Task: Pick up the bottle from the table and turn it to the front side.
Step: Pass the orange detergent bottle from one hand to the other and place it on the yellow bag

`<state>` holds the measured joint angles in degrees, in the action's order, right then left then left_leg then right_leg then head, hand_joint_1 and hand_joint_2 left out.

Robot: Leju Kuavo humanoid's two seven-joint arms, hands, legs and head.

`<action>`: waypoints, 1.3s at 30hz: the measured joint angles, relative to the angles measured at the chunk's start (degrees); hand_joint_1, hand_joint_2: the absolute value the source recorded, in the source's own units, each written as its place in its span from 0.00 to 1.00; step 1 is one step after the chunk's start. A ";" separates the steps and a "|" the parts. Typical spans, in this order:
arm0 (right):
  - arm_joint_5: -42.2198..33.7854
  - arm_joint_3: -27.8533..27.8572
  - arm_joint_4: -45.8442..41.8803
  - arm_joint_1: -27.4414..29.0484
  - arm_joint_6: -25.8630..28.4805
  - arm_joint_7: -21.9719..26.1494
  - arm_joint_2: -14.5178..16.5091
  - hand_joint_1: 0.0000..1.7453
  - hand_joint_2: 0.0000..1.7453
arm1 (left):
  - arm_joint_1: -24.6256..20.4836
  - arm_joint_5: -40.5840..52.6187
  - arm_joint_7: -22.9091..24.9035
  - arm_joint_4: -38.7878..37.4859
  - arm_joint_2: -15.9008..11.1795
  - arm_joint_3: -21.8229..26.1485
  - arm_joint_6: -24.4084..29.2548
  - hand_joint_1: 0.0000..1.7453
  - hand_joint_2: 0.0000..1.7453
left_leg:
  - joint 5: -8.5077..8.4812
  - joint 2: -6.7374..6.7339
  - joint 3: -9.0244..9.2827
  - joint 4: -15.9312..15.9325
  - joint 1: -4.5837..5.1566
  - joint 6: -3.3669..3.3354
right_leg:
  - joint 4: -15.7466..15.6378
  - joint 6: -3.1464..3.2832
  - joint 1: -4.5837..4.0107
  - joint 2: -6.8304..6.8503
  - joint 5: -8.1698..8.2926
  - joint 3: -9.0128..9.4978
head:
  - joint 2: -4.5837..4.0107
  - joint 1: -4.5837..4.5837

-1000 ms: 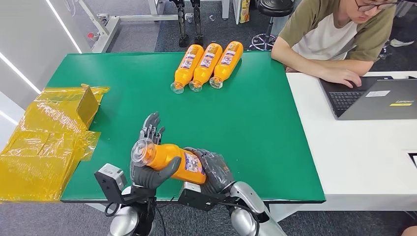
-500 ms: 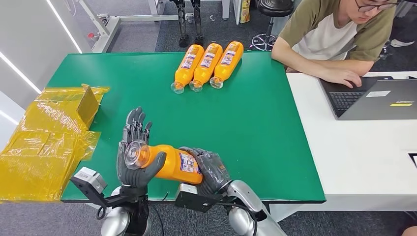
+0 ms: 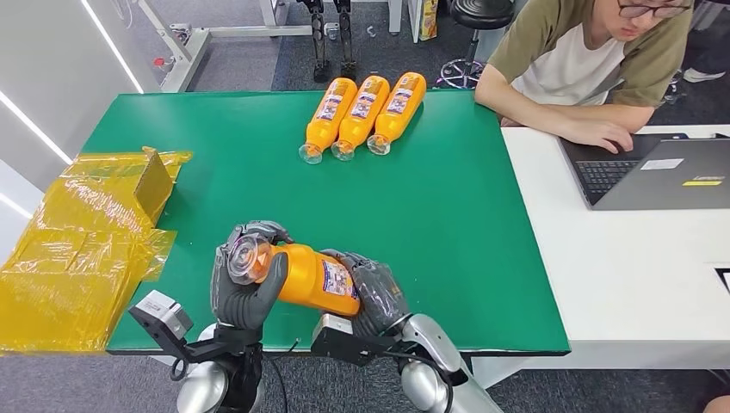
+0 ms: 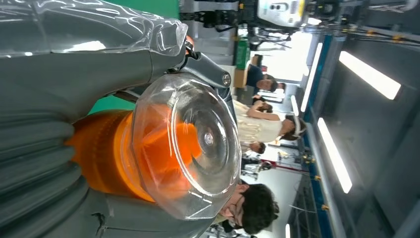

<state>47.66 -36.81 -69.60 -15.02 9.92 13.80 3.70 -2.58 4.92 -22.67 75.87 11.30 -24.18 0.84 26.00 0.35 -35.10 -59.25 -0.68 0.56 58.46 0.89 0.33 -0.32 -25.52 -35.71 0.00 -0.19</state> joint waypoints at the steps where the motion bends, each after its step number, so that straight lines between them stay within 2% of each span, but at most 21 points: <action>1: -0.29 0.03 -0.05 0.20 0.46 0.13 0.09 1.00 1.00 | -0.11 0.17 0.07 0.00 0.01 -0.02 -0.15 1.00 1.00 | 0.00 0.00 0.00 0.00 0.00 0.00 | 0.00 0.00 0.00 0.00 0.00 0.00 | 0.00 0.00; 6: -2.07 0.18 -0.34 1.00 1.53 0.82 0.27 1.00 1.00 | -0.58 0.41 0.30 0.00 0.09 -0.13 -0.43 1.00 1.00 | 0.00 0.00 0.00 0.00 0.00 0.00 | 0.00 0.00 0.00 0.00 0.00 0.00 | 0.00 -0.01; 10: -7.75 1.02 -0.79 2.11 1.67 2.88 0.51 1.00 1.00 | -0.82 0.46 0.41 0.00 0.21 -0.36 -0.39 1.00 1.00 | 0.00 0.01 -0.01 0.00 0.00 0.00 | 0.00 0.00 0.00 0.02 0.00 0.00 | 0.00 0.01; 11: -9.11 1.27 -0.99 2.43 1.67 3.28 0.53 0.98 1.00 | -0.86 0.46 0.46 0.00 0.29 -0.39 -0.31 1.00 1.00 | 0.00 0.01 -0.01 0.00 0.00 0.00 | 0.00 0.00 0.00 0.02 0.00 0.01 | 0.00 0.00; 12: -10.02 1.45 -1.19 2.69 1.68 3.51 0.54 0.92 1.00 | -0.88 0.46 0.52 0.00 0.39 -0.42 -0.25 1.00 1.00 | 0.00 0.01 -0.01 0.00 0.00 0.00 | 0.00 0.00 0.00 0.02 0.00 0.01 | 0.00 0.00; 15: -11.36 1.68 -1.49 3.17 1.73 3.78 0.54 0.19 1.00 | -0.88 0.46 0.66 -0.01 0.56 -0.54 -0.15 1.00 1.00 | 0.00 0.01 -0.01 0.00 0.00 0.00 | 0.00 0.00 0.00 0.02 0.00 0.01 | 0.00 -0.01; 16: -11.67 1.70 -1.54 3.26 1.79 3.85 0.54 0.00 1.00 | -0.87 0.46 0.69 -0.01 0.59 -0.57 -0.06 1.00 1.00 | 0.00 0.01 -0.01 0.00 0.00 0.00 | 0.00 0.00 0.00 0.02 0.00 0.01 | 0.00 -0.01; 22: -14.20 1.71 -2.52 3.64 3.18 4.39 0.68 0.00 1.00 | -0.80 1.96 0.99 -0.35 0.56 -0.62 3.53 1.00 1.00 | 0.00 0.01 0.00 0.00 0.00 0.00 | 0.00 0.00 0.00 0.02 0.00 0.00 | 0.00 0.00; 27: -15.76 1.89 -3.92 3.86 4.61 4.51 0.67 0.00 1.00 | -0.70 9.36 1.86 -1.07 0.12 -0.59 12.71 1.00 1.00 | 0.00 0.00 0.01 0.00 0.00 0.00 | 0.00 0.00 0.00 0.00 0.00 0.00 | 0.00 0.00; 33: -15.86 2.04 -5.15 4.38 4.96 4.56 0.67 0.00 1.00 | -0.71 13.68 2.50 -1.42 -0.60 -0.51 17.43 1.00 1.00 | 0.00 0.00 0.00 0.00 0.00 0.00 | -0.01 0.00 0.00 0.00 0.00 0.00 | 0.00 -0.01; 39: -16.72 2.33 -6.38 5.09 5.40 4.87 0.67 0.00 1.00 | -1.07 24.83 5.19 -1.44 -2.01 0.19 27.34 1.00 1.00 | 0.00 -0.01 0.01 0.00 0.00 0.00 | 0.00 0.00 0.00 0.00 0.00 0.00 | 0.00 0.00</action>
<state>30.94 -34.48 -75.99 -9.94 15.32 18.67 4.37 -3.65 29.75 -17.48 74.42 9.29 -23.99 28.18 26.00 0.34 -35.09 -59.25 -0.68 0.56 58.46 0.88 0.33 -0.31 -25.53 -35.71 0.00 -0.19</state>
